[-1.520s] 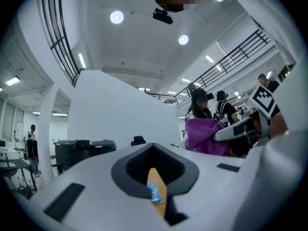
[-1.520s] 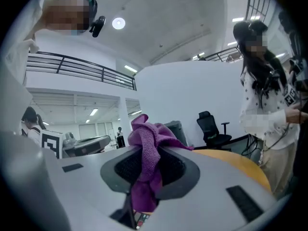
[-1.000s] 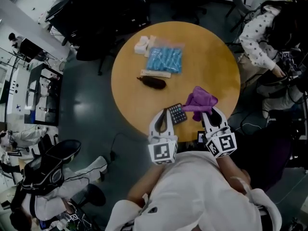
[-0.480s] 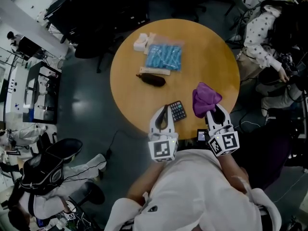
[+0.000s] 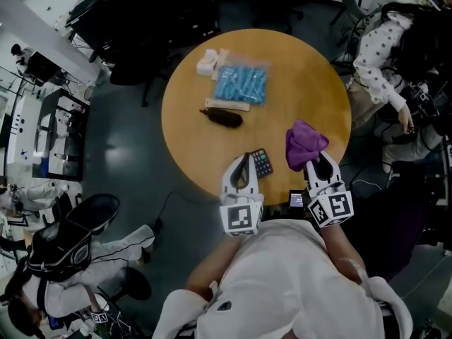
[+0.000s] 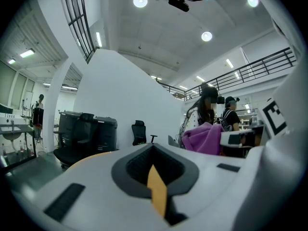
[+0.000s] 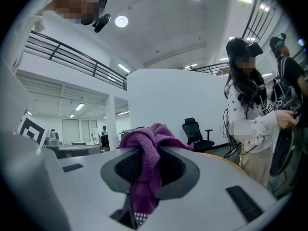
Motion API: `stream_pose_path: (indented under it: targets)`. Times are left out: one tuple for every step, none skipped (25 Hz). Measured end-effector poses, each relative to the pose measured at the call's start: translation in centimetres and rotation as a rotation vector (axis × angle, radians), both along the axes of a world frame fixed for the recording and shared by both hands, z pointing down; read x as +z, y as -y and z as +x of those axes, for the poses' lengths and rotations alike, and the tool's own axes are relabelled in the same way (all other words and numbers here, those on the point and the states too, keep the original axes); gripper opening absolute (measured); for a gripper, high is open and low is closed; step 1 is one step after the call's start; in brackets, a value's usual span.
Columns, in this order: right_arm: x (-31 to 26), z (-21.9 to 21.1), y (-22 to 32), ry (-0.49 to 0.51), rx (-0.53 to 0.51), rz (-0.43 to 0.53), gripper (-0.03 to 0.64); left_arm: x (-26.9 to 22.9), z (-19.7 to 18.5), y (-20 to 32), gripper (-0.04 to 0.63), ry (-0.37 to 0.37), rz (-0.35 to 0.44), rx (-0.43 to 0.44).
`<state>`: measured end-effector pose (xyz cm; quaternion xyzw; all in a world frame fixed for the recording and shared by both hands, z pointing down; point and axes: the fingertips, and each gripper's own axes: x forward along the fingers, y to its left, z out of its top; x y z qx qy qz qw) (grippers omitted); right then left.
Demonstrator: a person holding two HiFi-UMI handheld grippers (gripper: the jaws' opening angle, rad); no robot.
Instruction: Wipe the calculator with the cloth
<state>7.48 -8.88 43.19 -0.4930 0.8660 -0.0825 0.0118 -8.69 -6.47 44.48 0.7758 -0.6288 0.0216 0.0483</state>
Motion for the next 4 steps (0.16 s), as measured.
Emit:
stream_pose_path:
  targets:
    - [0.07,0.06,0.06,0.001,0.000,-0.002,0.084,-0.05,0.02,0.02,0.006,-0.002,0.003,-0.001]
    - [0.09,0.08,0.13,0.001,0.000,-0.003,0.084,-0.08,0.03,0.07,0.006,-0.004,0.004,-0.003]
    - [0.10,0.10,0.22,0.001,-0.002,-0.004,0.084,-0.08,0.04,0.13,0.006,-0.006,0.003,-0.005]
    - [0.11,0.12,0.30,0.000,-0.003,-0.005,0.084,-0.07,0.04,0.20,0.006,-0.009,0.002,-0.008]
